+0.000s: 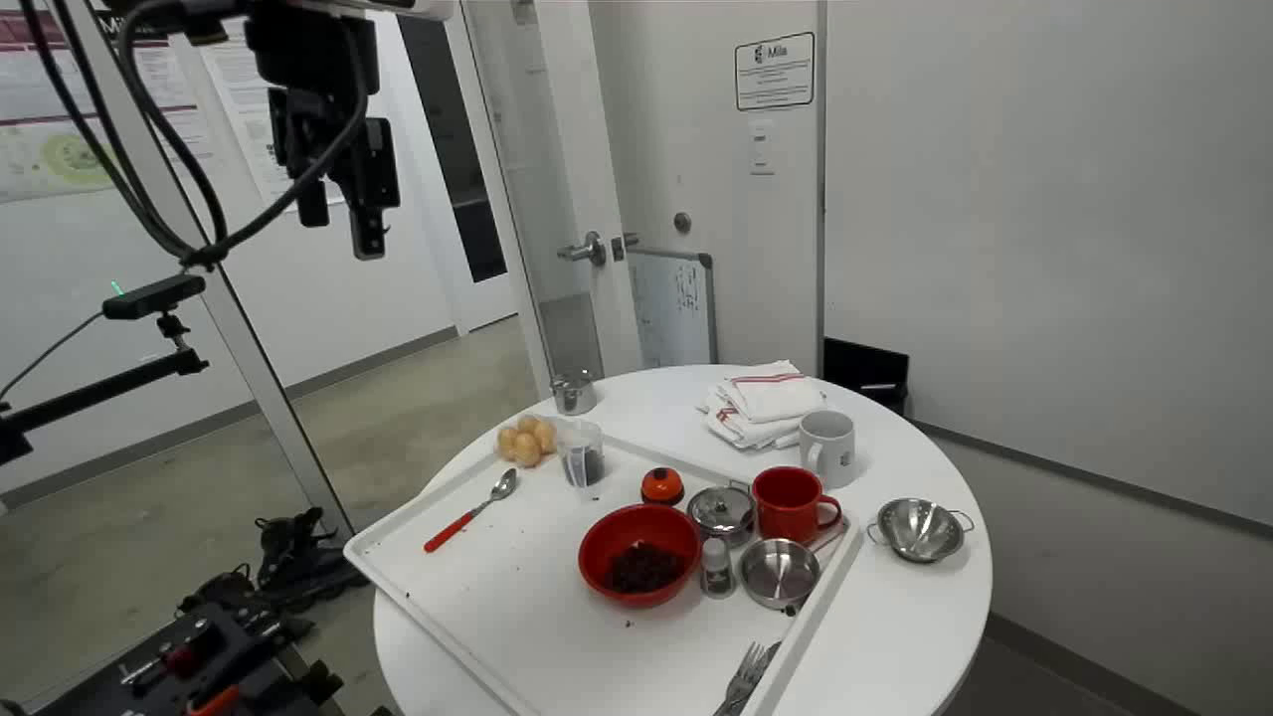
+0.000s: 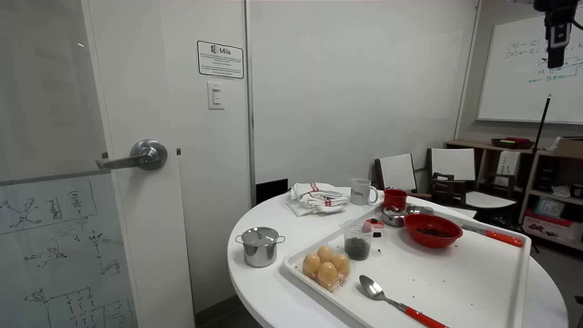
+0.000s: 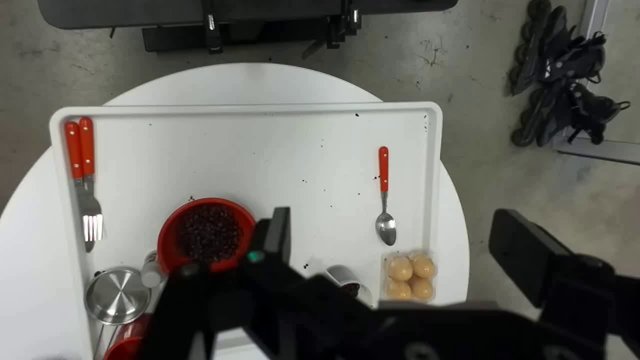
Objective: Pick up the jug and pour some of its contents into the red bowl
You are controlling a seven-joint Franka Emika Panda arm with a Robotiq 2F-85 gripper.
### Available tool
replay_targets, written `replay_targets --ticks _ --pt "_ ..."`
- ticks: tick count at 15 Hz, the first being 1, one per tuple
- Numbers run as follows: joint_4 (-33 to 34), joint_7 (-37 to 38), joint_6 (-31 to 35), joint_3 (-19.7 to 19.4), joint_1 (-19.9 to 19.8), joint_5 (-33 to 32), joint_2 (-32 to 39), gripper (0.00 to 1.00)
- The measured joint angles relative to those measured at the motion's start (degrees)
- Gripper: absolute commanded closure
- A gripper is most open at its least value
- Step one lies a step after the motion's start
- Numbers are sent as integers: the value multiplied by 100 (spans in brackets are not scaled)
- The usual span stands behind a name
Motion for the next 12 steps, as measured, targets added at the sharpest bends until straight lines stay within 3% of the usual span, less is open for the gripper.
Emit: replay_targets --ticks 8,12 --pt "-9 -28 47 88 -57 -29 -1 0" --pt "-159 -517 569 401 -55 -416 -83 0"
